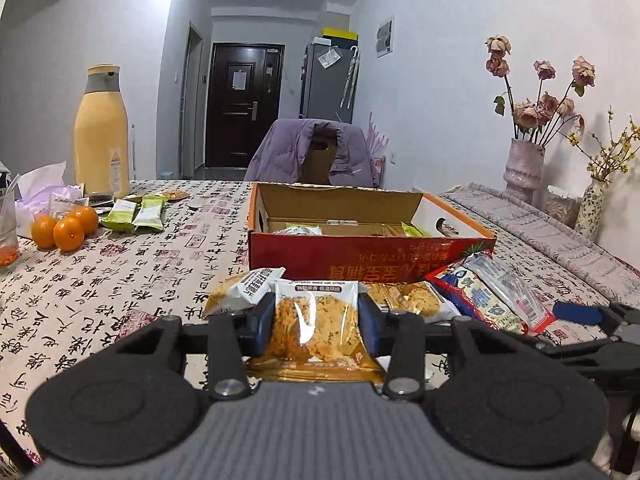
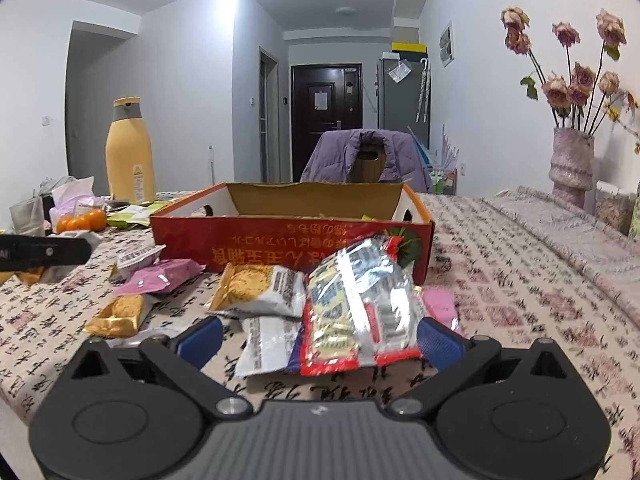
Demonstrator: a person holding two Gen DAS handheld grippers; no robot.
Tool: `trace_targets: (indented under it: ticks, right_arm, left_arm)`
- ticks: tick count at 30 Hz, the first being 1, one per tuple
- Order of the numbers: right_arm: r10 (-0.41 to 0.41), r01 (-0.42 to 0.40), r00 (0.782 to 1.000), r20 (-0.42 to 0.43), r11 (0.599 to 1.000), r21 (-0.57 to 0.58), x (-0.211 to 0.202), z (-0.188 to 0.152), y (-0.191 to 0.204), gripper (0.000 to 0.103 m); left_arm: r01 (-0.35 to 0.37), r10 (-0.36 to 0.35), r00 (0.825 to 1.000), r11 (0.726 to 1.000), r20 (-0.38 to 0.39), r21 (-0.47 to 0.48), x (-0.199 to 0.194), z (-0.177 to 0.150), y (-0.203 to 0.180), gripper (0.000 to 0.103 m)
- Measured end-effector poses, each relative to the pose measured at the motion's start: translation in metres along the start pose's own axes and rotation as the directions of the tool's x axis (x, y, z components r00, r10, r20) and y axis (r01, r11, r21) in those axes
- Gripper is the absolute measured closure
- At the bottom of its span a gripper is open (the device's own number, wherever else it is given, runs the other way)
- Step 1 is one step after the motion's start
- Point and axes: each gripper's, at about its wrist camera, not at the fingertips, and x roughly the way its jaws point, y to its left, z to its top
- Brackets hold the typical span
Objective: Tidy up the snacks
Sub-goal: 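Grasp the silver-blue packet with the right gripper while the left holds the golden bag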
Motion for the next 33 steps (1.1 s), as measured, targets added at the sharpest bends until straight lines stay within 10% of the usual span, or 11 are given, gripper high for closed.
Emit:
trace_targets:
  ticks: [19,33]
  right_arm:
    - [-0.153,0.119,0.98,-0.124,0.963,-0.242,0.08,0.023,0.008,0.024]
    - [-0.103,0.098,0.995,-0.014,0.97,-0.221,0.044,0.028,0.004,0.049]
  left_arm:
    - [-0.037,0.037,0.999,0.999,-0.021,0.0,0.015,-0.002,0.002,0.06]
    - [-0.027,0.027,0.999,1.0,-0.027,0.006,0.025,0.001,0.0,0.06]
